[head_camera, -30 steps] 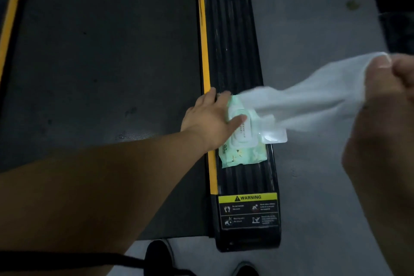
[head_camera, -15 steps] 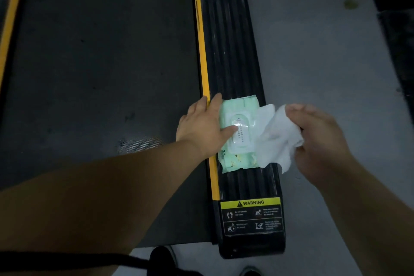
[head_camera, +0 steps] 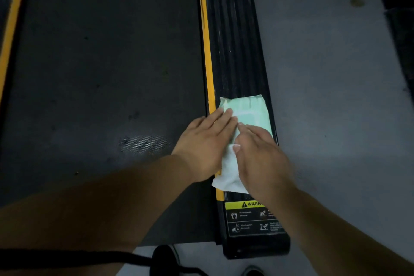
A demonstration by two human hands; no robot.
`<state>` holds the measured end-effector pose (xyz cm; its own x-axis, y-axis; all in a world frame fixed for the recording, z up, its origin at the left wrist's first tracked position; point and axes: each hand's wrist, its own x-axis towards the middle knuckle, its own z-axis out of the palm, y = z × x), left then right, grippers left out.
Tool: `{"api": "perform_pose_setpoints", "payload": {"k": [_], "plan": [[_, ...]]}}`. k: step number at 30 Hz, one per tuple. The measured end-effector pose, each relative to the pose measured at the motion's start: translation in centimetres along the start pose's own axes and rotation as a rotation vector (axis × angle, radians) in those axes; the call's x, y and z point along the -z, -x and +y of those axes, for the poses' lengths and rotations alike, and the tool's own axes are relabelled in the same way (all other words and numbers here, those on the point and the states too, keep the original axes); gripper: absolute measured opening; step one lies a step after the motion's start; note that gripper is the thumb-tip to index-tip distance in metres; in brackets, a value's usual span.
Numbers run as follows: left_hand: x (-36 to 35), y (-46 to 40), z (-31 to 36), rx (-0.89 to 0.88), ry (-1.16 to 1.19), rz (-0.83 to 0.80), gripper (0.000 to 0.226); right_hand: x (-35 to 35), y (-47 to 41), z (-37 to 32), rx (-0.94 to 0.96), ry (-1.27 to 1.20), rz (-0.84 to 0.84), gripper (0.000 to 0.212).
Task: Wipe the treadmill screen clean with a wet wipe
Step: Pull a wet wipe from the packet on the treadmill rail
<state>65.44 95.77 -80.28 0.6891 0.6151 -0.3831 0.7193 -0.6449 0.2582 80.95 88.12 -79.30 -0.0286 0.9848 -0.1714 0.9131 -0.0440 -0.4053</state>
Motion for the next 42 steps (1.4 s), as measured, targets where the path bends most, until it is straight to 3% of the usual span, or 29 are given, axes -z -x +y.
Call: {"api": "perform_pose_setpoints", "payload": {"k": [1,3,5,8,10,13,16,18,19,21,23,26,30,33,35,37,39,42], "plan": [[0.1,-0.1,0.1,0.015,0.043,0.007,0.072,0.4,-0.4,0.0,-0.074,-0.105,0.036,0.028],[1.1,-0.3,0.5,0.079,0.259,0.066,0.06,2.1,-1.3,0.5,-0.299,-0.541,0.088,0.015],[2.7,-0.5,1.7,0.202,0.655,0.132,0.042,4.2,-2.2,0.9,-0.536,-0.925,0.161,0.015],[4.9,-1.2,3.7,0.385,1.121,0.188,0.023,5.5,-2.6,1.6,-0.717,-1.16,0.159,0.016],[5.8,-1.6,4.2,0.468,1.267,0.168,0.005,5.7,-2.7,1.9,-0.757,-1.283,0.13,0.018],[6.7,-2.3,3.9,0.549,1.41,0.169,0.026,6.7,-2.6,2.2,-0.883,-1.474,0.114,0.03],[7.0,-2.2,3.7,0.582,1.389,0.284,0.024,7.2,-1.9,1.9,-0.989,-1.748,-0.05,0.047],[6.9,-2.0,3.5,0.569,1.373,0.304,0.024,6.7,-1.3,1.7,-0.903,-1.676,-0.094,0.04],[6.8,-1.9,3.3,0.552,1.375,0.286,0.026,6.2,-1.2,1.8,-0.868,-1.566,-0.031,0.037],[7.1,-1.4,2.8,0.499,1.354,0.199,0.039,6.3,-1.0,1.9,-0.871,-1.342,0.142,0.062],[7.2,-1.1,2.1,0.439,1.284,0.114,0.055,7.2,-0.8,1.9,-0.818,-1.292,0.204,0.074],[7.3,-0.9,1.6,0.38,1.162,0.043,0.068,7.8,-0.6,2.2,-0.58,-1.257,0.049,0.067],[6.7,-0.6,1.5,0.218,0.793,0.092,0.061,7.8,-0.7,2.1,-0.419,-0.748,-0.09,0.064],[6.3,-0.2,1.3,0.167,0.582,0.158,0.042,8.1,-0.5,2.3,-0.401,-0.526,-0.026,0.039],[6.5,0.1,1.0,0.173,0.557,0.209,0.025,8.5,-0.3,2.6,-0.346,-0.472,0.063,0.021],[6.8,0.1,0.9,0.189,0.596,0.231,0.012,8.5,-0.2,3.1,-0.315,-0.445,0.126,0.019],[7.0,-0.2,0.8,0.225,0.699,0.233,0.019,8.1,-0.3,3.5,-0.344,-0.503,0.188,0.019],[7.3,-0.4,1.0,0.312,0.929,0.241,0.033,8.2,-0.8,3.3,-0.523,-0.843,0.271,0.017]]}}
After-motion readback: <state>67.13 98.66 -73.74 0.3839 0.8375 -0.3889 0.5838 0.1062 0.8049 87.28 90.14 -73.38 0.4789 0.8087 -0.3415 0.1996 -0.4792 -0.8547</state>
